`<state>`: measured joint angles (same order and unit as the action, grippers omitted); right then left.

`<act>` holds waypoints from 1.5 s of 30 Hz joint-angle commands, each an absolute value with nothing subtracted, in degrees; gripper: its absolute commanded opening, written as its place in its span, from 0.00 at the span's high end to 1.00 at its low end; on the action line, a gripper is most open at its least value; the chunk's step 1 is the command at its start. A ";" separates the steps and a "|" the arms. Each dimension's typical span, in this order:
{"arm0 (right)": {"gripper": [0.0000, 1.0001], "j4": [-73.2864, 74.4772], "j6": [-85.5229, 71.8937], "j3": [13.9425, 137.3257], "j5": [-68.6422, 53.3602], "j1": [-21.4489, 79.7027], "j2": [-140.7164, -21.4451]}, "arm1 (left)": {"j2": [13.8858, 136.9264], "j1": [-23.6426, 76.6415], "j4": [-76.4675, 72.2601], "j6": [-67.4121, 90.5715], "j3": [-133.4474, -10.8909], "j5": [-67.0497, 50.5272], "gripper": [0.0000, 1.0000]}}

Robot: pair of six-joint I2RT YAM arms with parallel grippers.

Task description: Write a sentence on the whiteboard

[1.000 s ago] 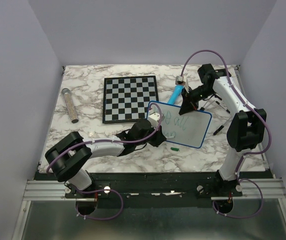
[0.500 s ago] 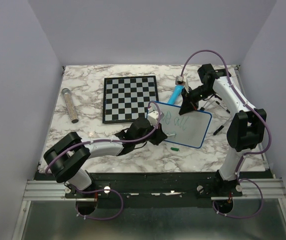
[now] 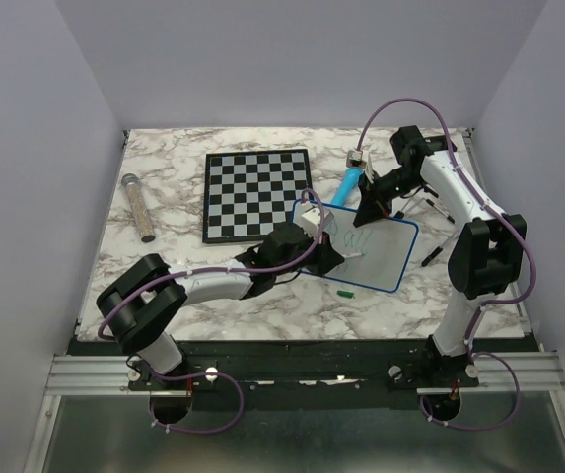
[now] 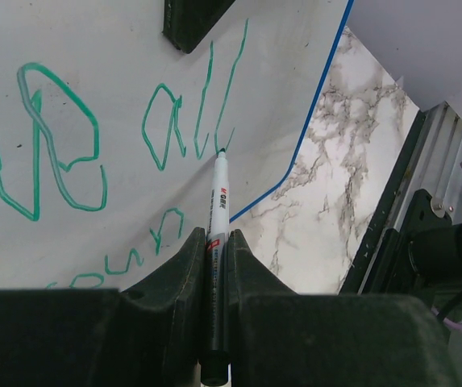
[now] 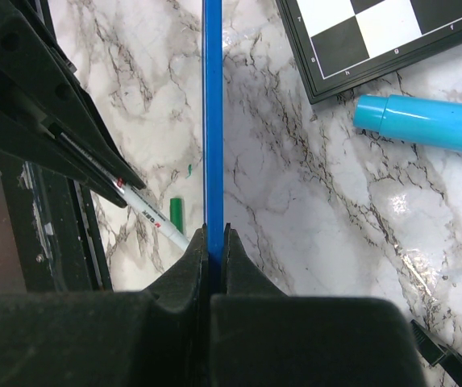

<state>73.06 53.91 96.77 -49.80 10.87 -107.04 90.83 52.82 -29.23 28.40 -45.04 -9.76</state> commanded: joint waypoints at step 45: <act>1.00 74.00 54.93 96.77 -50.80 11.07 -107.40 | 93.43 52.47 -29.36 30.94 -44.30 -12.83 1.00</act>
<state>73.08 54.00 96.77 -49.82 10.87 -107.04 94.35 52.88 -27.33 30.50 -42.65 -12.78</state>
